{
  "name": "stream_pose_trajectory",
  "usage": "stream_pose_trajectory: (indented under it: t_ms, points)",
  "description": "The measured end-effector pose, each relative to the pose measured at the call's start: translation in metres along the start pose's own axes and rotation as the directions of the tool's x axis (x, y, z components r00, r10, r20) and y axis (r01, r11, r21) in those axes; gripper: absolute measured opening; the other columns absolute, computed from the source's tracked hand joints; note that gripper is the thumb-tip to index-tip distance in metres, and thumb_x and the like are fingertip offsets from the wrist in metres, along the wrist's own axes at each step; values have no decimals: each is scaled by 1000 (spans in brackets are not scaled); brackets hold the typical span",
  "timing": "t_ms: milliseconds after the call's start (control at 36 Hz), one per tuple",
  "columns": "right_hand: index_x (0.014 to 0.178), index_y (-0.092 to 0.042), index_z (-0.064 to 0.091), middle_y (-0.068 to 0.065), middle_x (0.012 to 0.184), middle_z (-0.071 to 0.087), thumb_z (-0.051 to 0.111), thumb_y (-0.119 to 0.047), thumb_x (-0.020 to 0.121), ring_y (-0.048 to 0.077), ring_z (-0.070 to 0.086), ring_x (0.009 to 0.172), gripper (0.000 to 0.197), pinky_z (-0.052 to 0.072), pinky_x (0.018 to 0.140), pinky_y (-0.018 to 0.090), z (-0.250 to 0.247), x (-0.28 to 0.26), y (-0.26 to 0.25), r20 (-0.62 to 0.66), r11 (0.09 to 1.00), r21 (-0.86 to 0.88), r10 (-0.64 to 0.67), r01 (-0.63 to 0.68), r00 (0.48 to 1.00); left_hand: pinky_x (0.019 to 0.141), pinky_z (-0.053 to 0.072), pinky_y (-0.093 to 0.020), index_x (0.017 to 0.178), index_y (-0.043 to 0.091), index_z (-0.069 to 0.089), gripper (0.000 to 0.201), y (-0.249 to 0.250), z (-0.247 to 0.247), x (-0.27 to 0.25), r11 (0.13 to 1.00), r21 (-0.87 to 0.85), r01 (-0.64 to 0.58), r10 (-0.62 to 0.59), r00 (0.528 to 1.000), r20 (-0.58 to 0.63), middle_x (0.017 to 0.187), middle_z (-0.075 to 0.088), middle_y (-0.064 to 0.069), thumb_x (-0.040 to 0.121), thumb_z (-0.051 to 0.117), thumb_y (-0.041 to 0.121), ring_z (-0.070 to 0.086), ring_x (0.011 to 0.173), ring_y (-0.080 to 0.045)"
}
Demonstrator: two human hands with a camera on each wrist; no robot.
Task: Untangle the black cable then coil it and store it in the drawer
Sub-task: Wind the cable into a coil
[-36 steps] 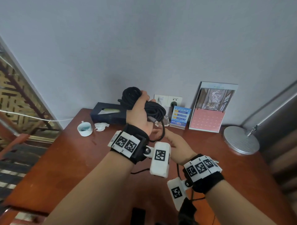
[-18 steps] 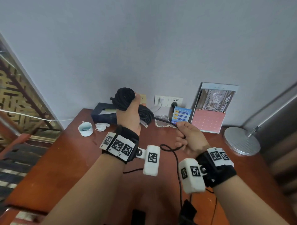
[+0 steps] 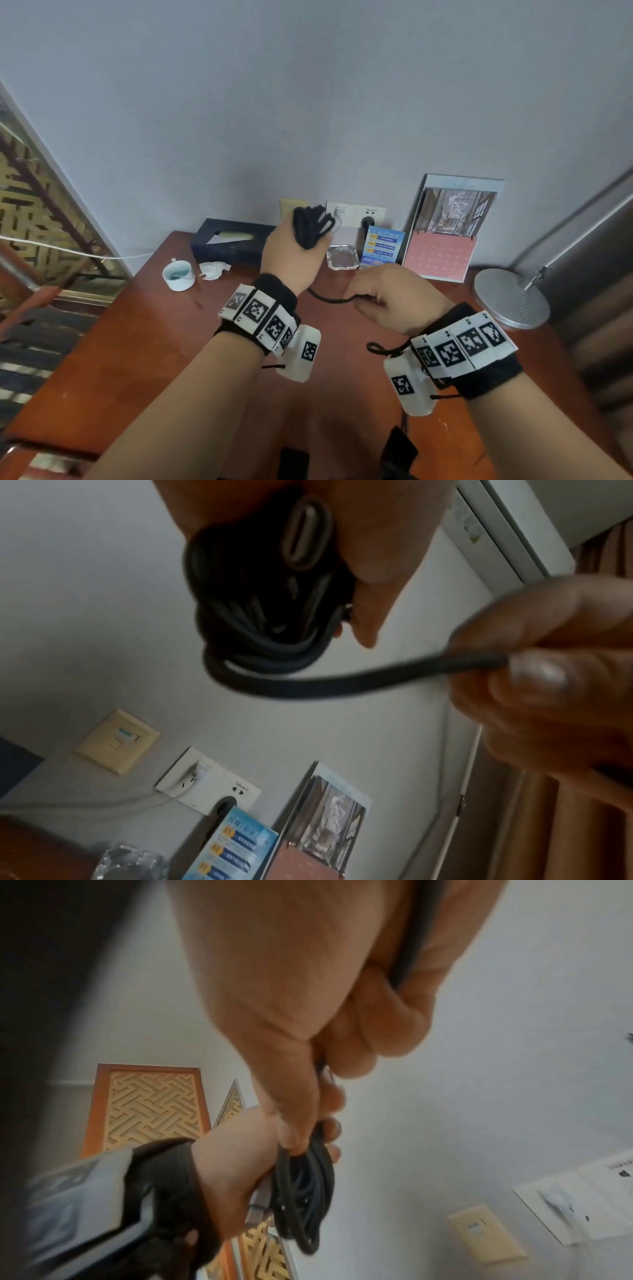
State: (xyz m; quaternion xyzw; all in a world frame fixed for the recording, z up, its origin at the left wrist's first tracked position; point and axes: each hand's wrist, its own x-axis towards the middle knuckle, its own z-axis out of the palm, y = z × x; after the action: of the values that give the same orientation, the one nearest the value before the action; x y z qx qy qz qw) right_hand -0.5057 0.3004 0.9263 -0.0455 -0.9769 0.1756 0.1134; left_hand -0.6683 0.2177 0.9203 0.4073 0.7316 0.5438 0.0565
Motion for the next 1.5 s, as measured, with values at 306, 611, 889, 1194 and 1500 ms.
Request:
stream_pose_trajectory:
  t_ms: [306, 611, 889, 1194, 1500]
  points:
    - [61, -21, 50, -11, 53, 46, 81, -42, 66, 5, 41, 50, 38, 34, 50, 24, 1, 4, 7, -419, 955, 150, 296, -256, 859, 64, 42, -19, 101, 23, 56, 37, 11, 13, -14, 997, -50, 63, -35, 901, 432, 81, 60, 14, 85, 63, 55, 58, 71, 2]
    - [61, -23, 48, -8, 56, 48, 83, -25, 68, 4, 40, 51, 35, 35, 51, 22, 5, 5, 14, -251, 884, 336, 416, -324, 874, 86, 46, -27, 112, 21, 55, 58, -5, 15, -12, 990, 135, -36, -50, 812, 581, 106, 62, 5, 64, 87, 24, 60, 100, -12]
    - [87, -19, 47, 1, 78, 59, 49, -2, 90, 12, 59, 62, 17, 49, 70, 30, 9, -6, 18, 62, 754, 473, 487, -455, 871, 84, 50, -31, 97, 31, 55, 25, -20, 14, -10, 969, -11, 246, -232, 927, 296, 84, 63, 9, 80, 72, 25, 65, 85, -18]
    - [77, -15, 57, 5, 52, 50, 57, -11, 93, 15, 40, 32, 16, 37, 42, 24, 9, -5, 40, -162, 500, 796, 718, -340, 677, 70, 56, -32, 99, 14, 65, 15, -10, 1, -9, 771, -263, 581, -427, 776, 465, 86, 65, -9, 87, 71, 21, 68, 72, -23]
    - [64, -23, 60, -3, 60, 54, 61, -21, 91, 6, 43, 56, 27, 39, 58, 24, 13, 16, 35, -454, 708, 651, 652, -273, 607, 62, 55, -26, 91, 7, 68, 6, 1, 20, -25, 606, -398, 689, -381, 690, 615, 67, 59, -2, 86, 70, 9, 59, 55, -11]
